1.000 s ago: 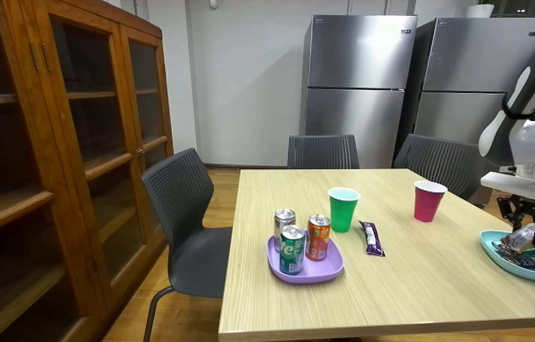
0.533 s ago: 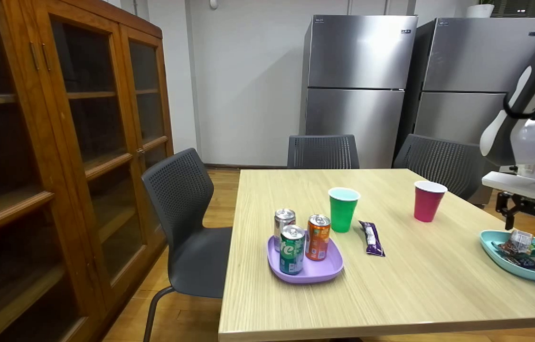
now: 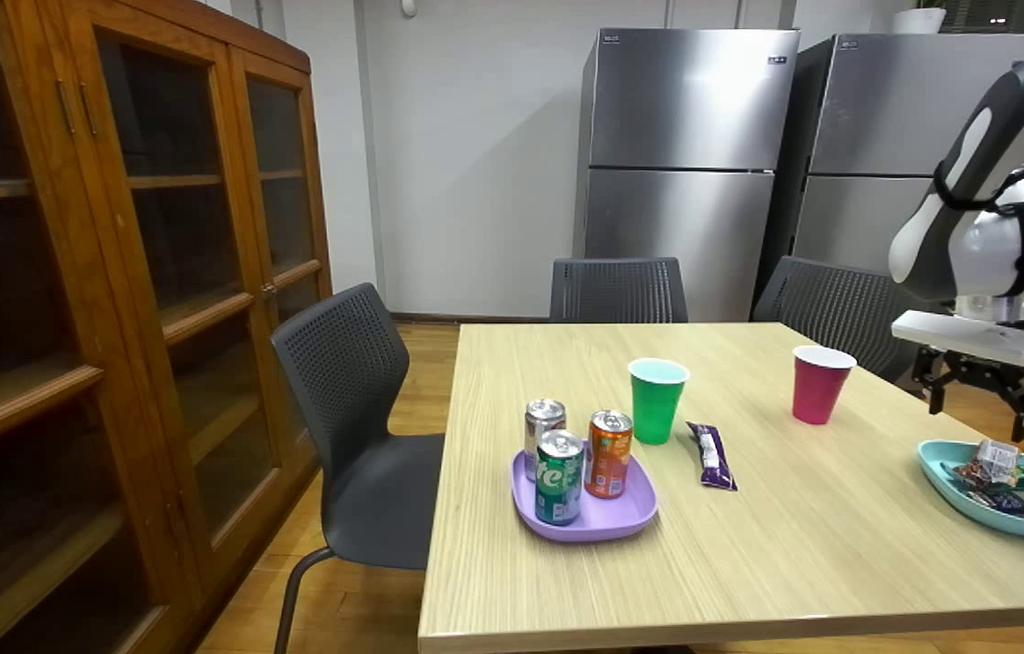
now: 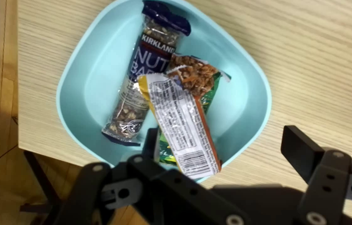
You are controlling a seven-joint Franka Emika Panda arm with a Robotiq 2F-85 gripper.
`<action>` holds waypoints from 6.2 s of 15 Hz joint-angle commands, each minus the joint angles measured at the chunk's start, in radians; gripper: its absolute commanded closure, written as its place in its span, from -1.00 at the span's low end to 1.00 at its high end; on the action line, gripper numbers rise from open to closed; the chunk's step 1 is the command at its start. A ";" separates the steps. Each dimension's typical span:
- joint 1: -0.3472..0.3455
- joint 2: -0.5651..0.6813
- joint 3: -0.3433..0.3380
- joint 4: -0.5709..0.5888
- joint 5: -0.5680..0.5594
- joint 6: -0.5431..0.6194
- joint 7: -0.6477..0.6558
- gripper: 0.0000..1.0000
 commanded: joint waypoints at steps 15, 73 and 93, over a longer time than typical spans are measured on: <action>0.133 -0.047 0.164 -0.033 -0.126 -0.094 -0.292 -1.00; 0.077 0.086 0.344 0.155 -0.116 -0.059 -0.658 0.91; 0.029 -0.144 0.148 -0.143 -0.107 0.053 -0.455 0.91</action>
